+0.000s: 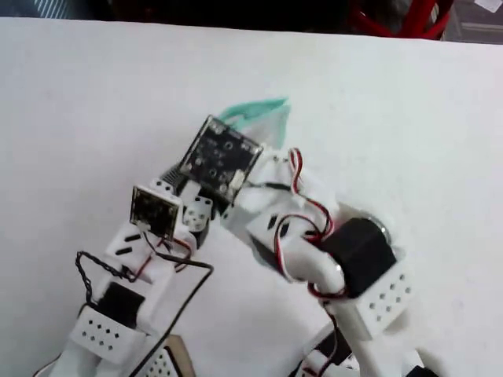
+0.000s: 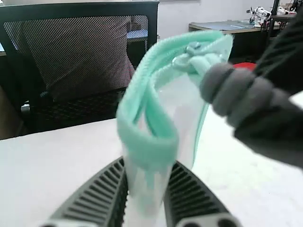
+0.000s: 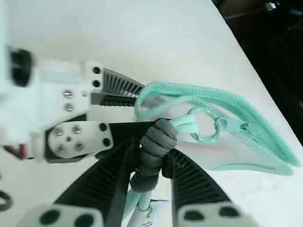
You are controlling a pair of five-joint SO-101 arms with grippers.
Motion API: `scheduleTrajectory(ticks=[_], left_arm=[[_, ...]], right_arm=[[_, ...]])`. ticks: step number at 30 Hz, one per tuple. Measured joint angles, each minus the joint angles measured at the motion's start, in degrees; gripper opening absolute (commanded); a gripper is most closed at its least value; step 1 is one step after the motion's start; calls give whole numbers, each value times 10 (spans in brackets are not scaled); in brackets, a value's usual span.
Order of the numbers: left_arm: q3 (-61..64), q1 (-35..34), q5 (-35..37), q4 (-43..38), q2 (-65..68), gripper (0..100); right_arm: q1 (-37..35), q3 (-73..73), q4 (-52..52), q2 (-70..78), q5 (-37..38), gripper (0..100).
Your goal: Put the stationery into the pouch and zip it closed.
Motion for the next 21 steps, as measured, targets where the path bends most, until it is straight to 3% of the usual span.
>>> scheduleTrajectory(ticks=[4, 11, 21], left_arm=[[4, 0, 0, 0, 0, 24], [4, -1, 0, 0, 0, 24], [-11, -2, 0, 35, 3, 24]], right_arm=[[-33, -38, 18, -1, 2, 19], [-29, -25, -27, -2, 2, 19], [156, 82, -127, -6, -55, 19]])
